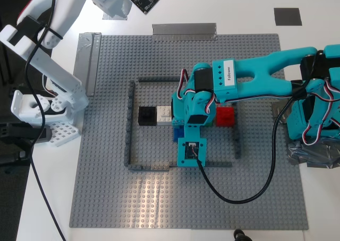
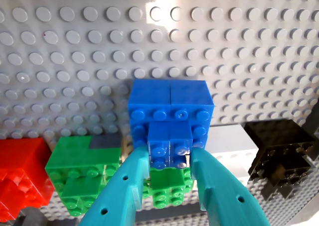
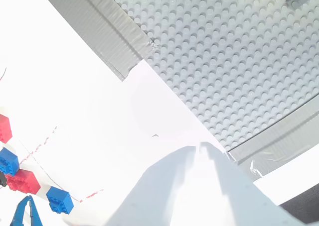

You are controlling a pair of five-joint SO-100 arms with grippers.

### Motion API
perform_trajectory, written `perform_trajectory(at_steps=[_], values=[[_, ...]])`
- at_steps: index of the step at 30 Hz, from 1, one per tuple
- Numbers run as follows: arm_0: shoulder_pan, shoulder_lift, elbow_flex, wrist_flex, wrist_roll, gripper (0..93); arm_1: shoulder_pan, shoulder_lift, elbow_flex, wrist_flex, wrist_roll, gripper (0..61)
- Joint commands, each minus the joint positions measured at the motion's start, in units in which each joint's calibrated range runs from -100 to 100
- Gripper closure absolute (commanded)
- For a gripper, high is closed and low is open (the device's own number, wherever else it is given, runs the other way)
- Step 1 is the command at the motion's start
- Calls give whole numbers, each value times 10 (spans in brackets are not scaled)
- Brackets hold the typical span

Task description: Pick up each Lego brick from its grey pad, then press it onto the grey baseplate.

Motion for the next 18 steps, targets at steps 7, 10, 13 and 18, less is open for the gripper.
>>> perform_trajectory(at_steps=[7,10,13,18], values=[[3,-3,16,4,2,927,-22,1,-12,-18,-2,612],[2,-3,22,4,2,927,-23,-8,-12,-11,-5,612],[2,-4,24,3,2,927,-20,-16,-8,3,-5,612],[2,-4,22,0,0,893,-12,-41,21,-1,-4,612]])
